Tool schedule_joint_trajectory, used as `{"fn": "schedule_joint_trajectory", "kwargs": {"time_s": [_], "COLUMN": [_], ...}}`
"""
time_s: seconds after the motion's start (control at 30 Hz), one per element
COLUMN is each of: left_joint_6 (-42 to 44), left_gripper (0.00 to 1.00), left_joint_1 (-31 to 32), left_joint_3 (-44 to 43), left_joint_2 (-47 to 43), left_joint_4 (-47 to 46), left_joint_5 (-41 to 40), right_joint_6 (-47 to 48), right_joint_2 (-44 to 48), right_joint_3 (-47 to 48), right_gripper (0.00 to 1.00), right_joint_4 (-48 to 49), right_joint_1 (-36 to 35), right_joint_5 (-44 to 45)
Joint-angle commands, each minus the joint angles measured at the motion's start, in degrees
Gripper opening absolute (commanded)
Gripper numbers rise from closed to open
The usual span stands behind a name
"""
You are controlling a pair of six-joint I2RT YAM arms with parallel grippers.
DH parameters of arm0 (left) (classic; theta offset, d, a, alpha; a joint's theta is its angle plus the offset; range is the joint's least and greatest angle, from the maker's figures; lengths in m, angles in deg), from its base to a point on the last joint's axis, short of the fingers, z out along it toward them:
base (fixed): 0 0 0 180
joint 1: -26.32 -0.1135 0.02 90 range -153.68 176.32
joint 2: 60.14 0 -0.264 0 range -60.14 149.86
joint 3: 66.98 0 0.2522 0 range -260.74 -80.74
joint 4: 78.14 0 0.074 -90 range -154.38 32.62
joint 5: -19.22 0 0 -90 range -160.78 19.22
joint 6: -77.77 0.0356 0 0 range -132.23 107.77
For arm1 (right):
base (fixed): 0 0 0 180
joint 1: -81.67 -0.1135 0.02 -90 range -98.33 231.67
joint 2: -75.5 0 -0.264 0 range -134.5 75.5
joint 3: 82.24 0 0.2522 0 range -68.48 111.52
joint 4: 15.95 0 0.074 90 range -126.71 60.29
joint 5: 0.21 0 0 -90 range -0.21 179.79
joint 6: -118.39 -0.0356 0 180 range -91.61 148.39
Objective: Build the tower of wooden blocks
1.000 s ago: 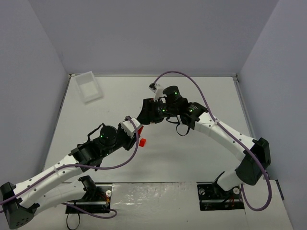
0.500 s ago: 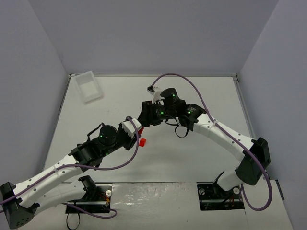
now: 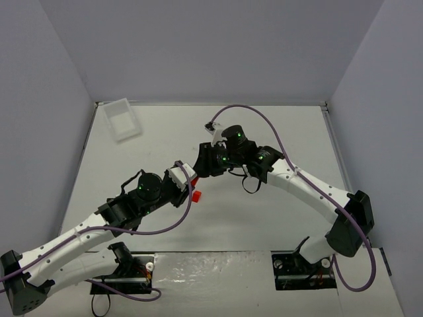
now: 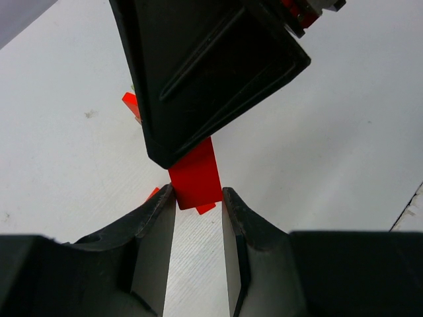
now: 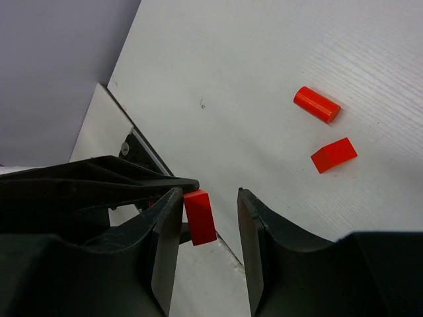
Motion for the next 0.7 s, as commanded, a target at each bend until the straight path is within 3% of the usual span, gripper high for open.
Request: {"fn": "schedule_joint_trajectory", "kwargs": {"time_s": [0.0,0.13,0.27,0.4,0.47,0.57,0.67], "left_joint_6": [0.2,0.0,-0.5,-0.9,-1.5,-3.5,-6.5], "left_gripper": [0.0,0.0,0.0,0.05,0.19,0.6,0.78], "left_joint_1": [0.2,0.1,0.1,0.1,0.1,0.1,0.0], "left_joint_3": [-1.4,-1.2,-1.2,-1.1,-1.0,-0.4,0.5], "left_joint_2": [0.7,1.5,2.5,3.5,3.8,4.1,3.6], "left_joint_4": [-4.5,-4.7,-5.6,-6.2,-6.1,-6.0,-5.0], "left_joint_5": [-0.1,-0.7,-0.9,-1.2,-2.0,-4.4,-9.3], "right_joint_6": [0.2,0.4,0.7,1.5,2.1,3.9,5.7], "right_joint_2": [3.1,3.5,3.7,4.0,4.3,5.6,6.4], "right_joint_3": [0.1,-0.1,-0.5,-0.8,-0.9,-1.0,-1.2], "right_gripper": [0.3,0.21,0.03,0.0,0.0,0.0,0.0], "right_joint_4": [1.2,1.0,0.6,0.4,0.2,-0.4,-1.1], "right_joint_1": [-0.2,-0.3,-0.2,-0.2,-0.3,0.0,0.1], "right_joint_5": [1.2,1.0,1.1,1.9,3.5,9.0,16.7]}}
